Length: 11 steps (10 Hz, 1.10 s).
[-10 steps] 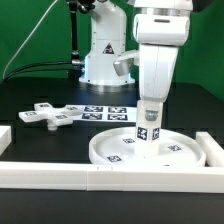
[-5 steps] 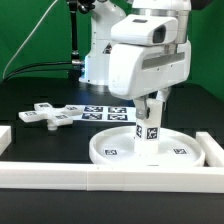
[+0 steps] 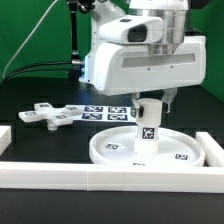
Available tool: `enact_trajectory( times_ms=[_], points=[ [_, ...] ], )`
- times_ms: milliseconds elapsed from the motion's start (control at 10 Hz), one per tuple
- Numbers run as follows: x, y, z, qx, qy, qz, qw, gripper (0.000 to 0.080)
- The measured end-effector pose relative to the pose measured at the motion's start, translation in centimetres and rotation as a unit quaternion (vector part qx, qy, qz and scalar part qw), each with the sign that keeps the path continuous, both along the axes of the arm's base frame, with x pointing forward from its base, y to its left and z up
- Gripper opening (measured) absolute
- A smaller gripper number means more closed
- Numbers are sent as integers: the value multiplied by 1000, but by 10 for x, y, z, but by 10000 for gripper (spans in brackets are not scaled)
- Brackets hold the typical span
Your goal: Assemble round table
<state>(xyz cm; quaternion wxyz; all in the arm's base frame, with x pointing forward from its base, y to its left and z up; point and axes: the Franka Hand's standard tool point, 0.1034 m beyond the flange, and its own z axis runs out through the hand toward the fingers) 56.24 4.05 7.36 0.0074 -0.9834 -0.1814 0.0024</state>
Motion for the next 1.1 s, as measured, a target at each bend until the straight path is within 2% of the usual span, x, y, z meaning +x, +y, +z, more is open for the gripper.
enact_trajectory(
  times_ms=[200, 400, 500, 700, 800, 1100],
  points=[
    [0, 0, 0, 0, 0, -20, 1000, 407],
    [-1, 0, 0, 0, 0, -18, 1000, 602],
    [-6, -4, 5, -1, 0, -11, 1000, 636],
    [-27, -24, 23, -6, -2, 1, 1000, 647],
    [-39, -29, 25, -7, -5, -4, 1000, 647],
    [-38, -28, 22, -7, -3, -2, 1000, 649]
  ],
)
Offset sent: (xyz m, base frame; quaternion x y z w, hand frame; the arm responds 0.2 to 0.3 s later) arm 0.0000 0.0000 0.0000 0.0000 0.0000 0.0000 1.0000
